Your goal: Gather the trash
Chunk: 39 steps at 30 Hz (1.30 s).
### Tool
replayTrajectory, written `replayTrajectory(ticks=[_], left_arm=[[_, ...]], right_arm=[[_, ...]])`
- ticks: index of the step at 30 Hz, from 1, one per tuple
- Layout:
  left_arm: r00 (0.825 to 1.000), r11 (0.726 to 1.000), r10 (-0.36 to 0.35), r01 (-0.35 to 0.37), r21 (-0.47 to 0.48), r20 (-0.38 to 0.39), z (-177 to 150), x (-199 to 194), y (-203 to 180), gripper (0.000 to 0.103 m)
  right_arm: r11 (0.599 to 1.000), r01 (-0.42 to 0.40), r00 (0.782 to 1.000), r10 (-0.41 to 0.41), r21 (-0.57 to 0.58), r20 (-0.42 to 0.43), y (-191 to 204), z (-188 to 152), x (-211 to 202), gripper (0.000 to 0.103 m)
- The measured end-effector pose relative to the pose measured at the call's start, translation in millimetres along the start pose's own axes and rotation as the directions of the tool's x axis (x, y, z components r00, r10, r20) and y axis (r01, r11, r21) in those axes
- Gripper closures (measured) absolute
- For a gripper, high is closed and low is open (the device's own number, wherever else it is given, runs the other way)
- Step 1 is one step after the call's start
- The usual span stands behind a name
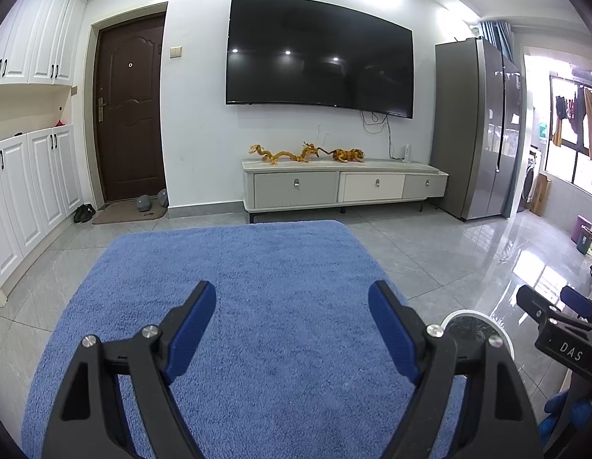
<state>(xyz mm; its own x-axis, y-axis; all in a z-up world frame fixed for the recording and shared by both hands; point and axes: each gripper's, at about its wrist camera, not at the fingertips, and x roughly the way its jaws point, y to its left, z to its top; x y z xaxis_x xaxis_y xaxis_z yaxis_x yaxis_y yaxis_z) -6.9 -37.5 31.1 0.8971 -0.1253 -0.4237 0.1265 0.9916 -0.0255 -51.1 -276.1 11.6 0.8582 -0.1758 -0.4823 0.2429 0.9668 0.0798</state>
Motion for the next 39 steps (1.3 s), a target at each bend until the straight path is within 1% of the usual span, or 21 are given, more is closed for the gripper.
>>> replayTrajectory(ticks=[14, 27, 39], left_arm=[[1.000, 1.000, 0.005, -0.005, 0.006, -0.017, -2.8, 6.5, 1.0, 0.022], [1.000, 0.999, 0.014, -0.013, 0.029, -0.006, -5.5, 6.3, -1.6, 0.022], [1.000, 1.000, 0.005, -0.004, 0.030, -0.014, -9.0, 6.7, 0.0, 0.022]], right_arm=[[1.000, 0.003, 1.000, -0.003, 0.006, 0.000, -1.9, -2.1, -0.9, 0.000], [1.000, 0.013, 1.000, -0.013, 0.004, 0.006, -3.4, -4.1, -2.7, 0.000], [1.000, 0.019, 1.000, -0.019, 0.009, 0.006, -5.7, -5.5, -3.3, 0.000]])
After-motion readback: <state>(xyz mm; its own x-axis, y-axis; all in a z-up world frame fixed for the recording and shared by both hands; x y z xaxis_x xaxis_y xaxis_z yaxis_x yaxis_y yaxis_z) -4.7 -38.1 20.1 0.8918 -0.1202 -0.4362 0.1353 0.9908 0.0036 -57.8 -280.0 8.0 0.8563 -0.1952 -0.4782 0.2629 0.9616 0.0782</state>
